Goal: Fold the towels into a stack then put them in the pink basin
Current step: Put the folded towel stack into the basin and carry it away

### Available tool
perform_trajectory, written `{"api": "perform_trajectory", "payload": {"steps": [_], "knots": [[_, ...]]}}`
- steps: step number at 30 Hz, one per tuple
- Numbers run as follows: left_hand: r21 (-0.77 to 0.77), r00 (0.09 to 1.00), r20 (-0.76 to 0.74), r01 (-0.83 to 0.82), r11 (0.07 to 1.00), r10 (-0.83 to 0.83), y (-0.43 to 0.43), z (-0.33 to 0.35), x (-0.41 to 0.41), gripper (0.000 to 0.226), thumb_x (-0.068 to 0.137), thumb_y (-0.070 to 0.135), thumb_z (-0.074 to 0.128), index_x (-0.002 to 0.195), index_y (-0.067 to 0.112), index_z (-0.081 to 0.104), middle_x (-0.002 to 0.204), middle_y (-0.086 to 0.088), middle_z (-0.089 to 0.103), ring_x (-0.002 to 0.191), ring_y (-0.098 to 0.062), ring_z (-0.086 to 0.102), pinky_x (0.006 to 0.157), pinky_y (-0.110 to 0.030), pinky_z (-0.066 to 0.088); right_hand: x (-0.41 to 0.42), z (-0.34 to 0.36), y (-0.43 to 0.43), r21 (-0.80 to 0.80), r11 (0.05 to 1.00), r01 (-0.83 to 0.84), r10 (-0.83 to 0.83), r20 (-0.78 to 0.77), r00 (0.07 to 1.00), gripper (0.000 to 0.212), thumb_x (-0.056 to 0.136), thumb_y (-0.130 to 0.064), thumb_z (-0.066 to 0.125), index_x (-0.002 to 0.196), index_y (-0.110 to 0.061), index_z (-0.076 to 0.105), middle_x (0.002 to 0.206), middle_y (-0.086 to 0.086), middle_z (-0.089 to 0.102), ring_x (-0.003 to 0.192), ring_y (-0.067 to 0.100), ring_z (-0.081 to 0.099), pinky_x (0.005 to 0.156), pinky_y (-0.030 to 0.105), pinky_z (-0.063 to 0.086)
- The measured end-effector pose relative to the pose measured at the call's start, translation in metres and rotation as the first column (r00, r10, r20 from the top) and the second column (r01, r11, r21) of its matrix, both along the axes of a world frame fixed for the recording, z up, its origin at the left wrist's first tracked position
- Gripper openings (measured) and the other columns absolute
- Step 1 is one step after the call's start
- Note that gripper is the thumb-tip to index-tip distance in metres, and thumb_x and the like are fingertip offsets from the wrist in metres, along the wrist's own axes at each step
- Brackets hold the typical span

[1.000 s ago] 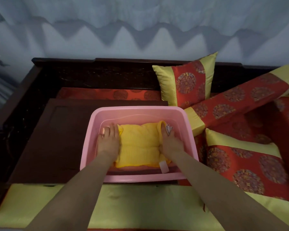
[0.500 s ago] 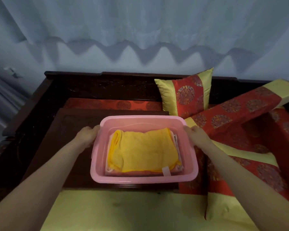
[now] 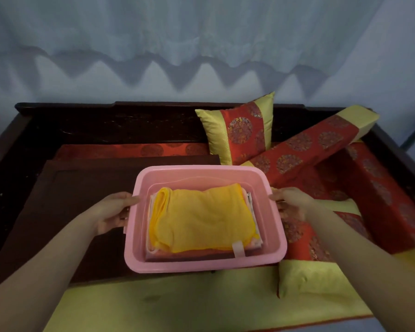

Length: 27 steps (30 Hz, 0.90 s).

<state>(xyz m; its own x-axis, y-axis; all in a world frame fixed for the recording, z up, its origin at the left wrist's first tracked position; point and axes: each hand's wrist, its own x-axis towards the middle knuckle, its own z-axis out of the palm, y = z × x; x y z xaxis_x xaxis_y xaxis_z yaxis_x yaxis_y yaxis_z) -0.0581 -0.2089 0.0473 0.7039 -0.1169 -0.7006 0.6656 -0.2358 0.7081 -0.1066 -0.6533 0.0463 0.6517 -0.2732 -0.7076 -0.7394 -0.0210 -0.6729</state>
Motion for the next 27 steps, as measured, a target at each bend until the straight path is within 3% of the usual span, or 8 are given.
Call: {"api": "perform_trajectory", "payload": {"steps": [5, 10, 16, 21, 24, 27], "knots": [[-0.028, 0.996, 0.037, 0.086, 0.996, -0.084, -0.077, 0.020, -0.006, 0.010, 0.090, 0.018, 0.058, 0.084, 0.012, 0.056, 0.084, -0.008, 0.059, 0.078, -0.022, 0.056, 0.072, -0.040, 0.052, -0.054, 0.010, -0.067, -0.043, 0.990, 0.134, -0.134, 0.006, 0.991, 0.035, 0.082, -0.004, 0.061, 0.117, -0.001, 0.063, 0.091, 0.012, 0.061, 0.074, 0.019, 0.056, 0.064, 0.030, 0.053], [-0.014, 0.983, 0.091, 0.161, 0.987, -0.159, -0.181, 0.035, -0.031, 0.013, 0.090, 0.017, 0.059, 0.078, 0.013, 0.055, 0.084, -0.008, 0.058, 0.079, -0.022, 0.054, 0.073, -0.039, 0.050, -0.127, 0.036, -0.147, -0.067, 0.956, 0.286, -0.280, 0.084, 0.956, 0.020, 0.084, -0.002, 0.061, 0.104, -0.004, 0.063, 0.080, 0.012, 0.061, 0.064, 0.019, 0.055, 0.045, 0.025, 0.050], [-0.004, 0.973, 0.177, 0.152, 0.988, -0.149, -0.330, 0.027, -0.103, 0.009, 0.087, 0.017, 0.062, 0.080, 0.012, 0.059, 0.081, -0.009, 0.058, 0.073, -0.022, 0.054, 0.068, -0.033, 0.046, -0.227, 0.043, -0.268, -0.051, 0.904, 0.423, -0.415, 0.120, 0.902, 0.019, 0.081, -0.003, 0.060, 0.099, -0.006, 0.060, 0.075, 0.009, 0.054, 0.064, 0.021, 0.052, 0.055, 0.030, 0.048], [0.011, 0.971, 0.206, 0.119, 0.993, -0.119, -0.448, 0.019, -0.158, 0.007, 0.085, 0.018, 0.064, 0.084, 0.013, 0.059, 0.084, -0.010, 0.058, 0.072, -0.022, 0.052, 0.071, -0.032, 0.044, -0.303, 0.052, -0.353, -0.036, 0.823, 0.567, -0.547, 0.215, 0.809, 0.007, 0.076, 0.000, 0.060, 0.076, -0.006, 0.057, 0.071, 0.009, 0.050, 0.064, 0.021, 0.047, 0.062, 0.033, 0.043], [0.032, 0.966, 0.181, 0.183, 0.983, -0.186, -0.526, 0.025, -0.183, 0.013, 0.084, 0.018, 0.065, 0.093, 0.010, 0.060, 0.085, -0.009, 0.058, 0.074, -0.022, 0.053, 0.078, -0.036, 0.044, -0.351, 0.060, -0.418, -0.051, 0.772, 0.634, -0.616, 0.190, 0.765, 0.008, 0.076, 0.000, 0.061, 0.079, -0.007, 0.057, 0.079, 0.010, 0.053, 0.071, 0.023, 0.052, 0.069, 0.037, 0.047], [0.053, 0.936, 0.153, 0.314, 0.948, -0.318, -0.602, 0.031, -0.192, 0.024, 0.079, 0.019, 0.070, 0.099, 0.005, 0.065, 0.095, -0.012, 0.060, 0.075, -0.025, 0.058, 0.065, -0.035, 0.052, -0.391, 0.064, -0.485, -0.094, 0.750, 0.655, -0.639, 0.152, 0.754, 0.009, 0.078, 0.000, 0.060, 0.081, -0.007, 0.056, 0.077, 0.009, 0.053, 0.067, 0.020, 0.051, 0.062, 0.031, 0.045]]}}
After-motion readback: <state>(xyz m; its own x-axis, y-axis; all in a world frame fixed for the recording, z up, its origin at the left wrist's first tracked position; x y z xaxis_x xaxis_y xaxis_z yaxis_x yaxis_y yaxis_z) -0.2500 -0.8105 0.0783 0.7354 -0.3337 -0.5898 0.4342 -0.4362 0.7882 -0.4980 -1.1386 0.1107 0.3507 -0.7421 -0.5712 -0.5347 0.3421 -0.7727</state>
